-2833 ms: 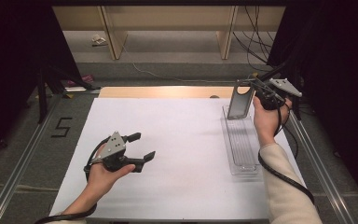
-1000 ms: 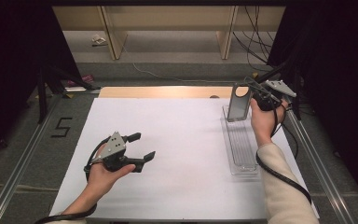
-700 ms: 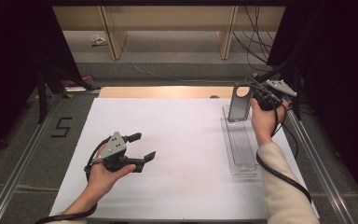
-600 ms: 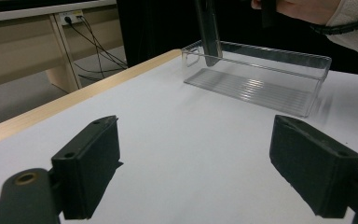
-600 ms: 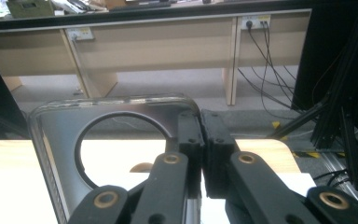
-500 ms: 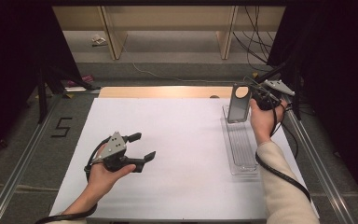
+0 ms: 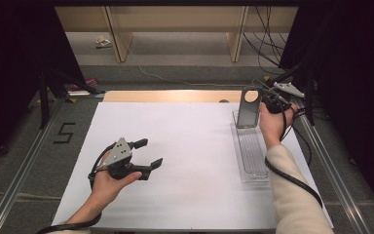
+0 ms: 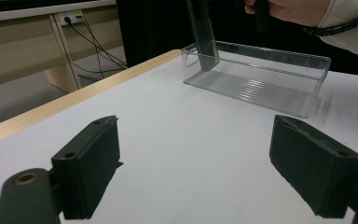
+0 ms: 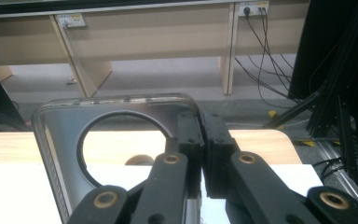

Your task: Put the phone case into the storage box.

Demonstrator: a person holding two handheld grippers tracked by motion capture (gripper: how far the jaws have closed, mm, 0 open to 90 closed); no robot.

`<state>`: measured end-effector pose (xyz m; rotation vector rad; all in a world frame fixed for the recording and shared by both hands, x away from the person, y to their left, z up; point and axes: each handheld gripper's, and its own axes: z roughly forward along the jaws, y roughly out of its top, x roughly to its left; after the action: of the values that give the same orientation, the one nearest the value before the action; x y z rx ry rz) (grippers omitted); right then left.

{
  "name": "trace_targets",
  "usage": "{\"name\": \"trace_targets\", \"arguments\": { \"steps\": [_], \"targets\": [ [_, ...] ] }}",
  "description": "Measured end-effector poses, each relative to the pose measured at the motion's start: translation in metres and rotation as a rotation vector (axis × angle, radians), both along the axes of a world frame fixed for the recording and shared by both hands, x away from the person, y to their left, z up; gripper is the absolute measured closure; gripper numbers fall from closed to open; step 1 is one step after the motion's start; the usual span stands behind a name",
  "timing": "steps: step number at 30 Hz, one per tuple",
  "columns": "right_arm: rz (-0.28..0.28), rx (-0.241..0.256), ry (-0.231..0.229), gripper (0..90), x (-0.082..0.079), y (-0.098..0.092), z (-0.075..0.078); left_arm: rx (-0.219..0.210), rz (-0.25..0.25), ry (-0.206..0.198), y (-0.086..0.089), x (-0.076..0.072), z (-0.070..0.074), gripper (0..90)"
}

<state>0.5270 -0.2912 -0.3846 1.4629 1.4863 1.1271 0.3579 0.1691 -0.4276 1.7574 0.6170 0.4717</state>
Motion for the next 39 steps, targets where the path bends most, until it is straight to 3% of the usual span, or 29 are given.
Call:
{"name": "trace_targets", "arguments": {
  "steps": [39],
  "targets": [
    [0.012,-0.049,0.048,85.7,0.0060,0.0076,-0.0067,0.002,0.000,0.000,0.0003,0.0004,-0.0002,15.9]
  ]
}}
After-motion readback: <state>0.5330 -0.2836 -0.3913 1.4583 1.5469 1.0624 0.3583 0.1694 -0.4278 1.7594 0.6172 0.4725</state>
